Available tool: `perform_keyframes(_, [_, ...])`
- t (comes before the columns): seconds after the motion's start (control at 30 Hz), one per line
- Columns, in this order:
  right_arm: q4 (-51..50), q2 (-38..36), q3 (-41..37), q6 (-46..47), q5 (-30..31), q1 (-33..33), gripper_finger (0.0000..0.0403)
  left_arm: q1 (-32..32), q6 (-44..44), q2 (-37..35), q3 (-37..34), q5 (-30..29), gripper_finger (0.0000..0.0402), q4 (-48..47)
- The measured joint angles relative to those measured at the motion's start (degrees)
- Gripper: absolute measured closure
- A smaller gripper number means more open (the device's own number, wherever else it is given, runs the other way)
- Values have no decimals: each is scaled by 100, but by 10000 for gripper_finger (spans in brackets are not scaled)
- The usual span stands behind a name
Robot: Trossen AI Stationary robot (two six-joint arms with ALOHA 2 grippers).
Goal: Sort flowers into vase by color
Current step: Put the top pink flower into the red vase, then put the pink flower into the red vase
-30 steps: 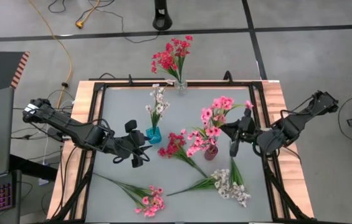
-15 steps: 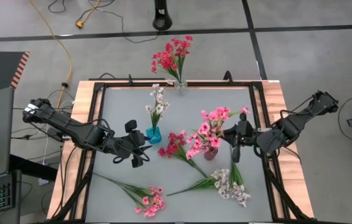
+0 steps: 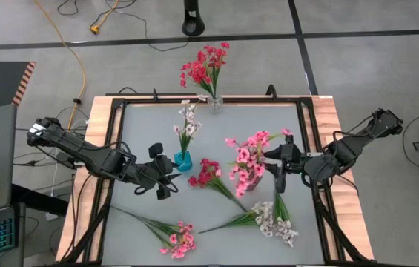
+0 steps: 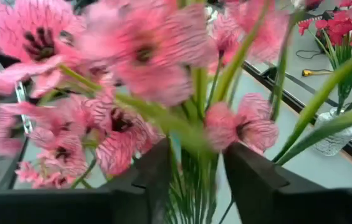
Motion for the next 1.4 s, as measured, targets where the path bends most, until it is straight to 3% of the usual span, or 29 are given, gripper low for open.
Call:
perform_keyframes(0.23, [-702, -84, 0, 53, -748, 121, 162, 0, 0, 0, 0, 4, 276, -1])
perform_keyframes(0.53, [-1820, -85, 0, 1131, -1397, 106, 159, 0, 0, 0, 0, 203, 276, -1])
perform_keyframes(0.73, [-1997, -85, 0, 1562, -1798, 104, 159, 0, 39, 0, 0, 575, 276, -3])
perform_keyframes(0.87, [-1998, -85, 0, 1575, -2030, 106, 159, 0, 70, 0, 0, 1236, 276, -4])
perform_keyframes(1.13, [-1998, -85, 0, 1574, -2133, 106, 159, -2, -822, 0, 0, 3408, 276, -416])
perform_keyframes(1.27, [-1998, -83, 0, 1573, -2135, 106, 159, -18, -1238, 0, 0, 4052, 275, -708])
perform_keyframes(1.4, [-1999, -83, 0, 1572, -2135, 106, 159, -185, -1463, 0, 0, 4232, 260, -876])
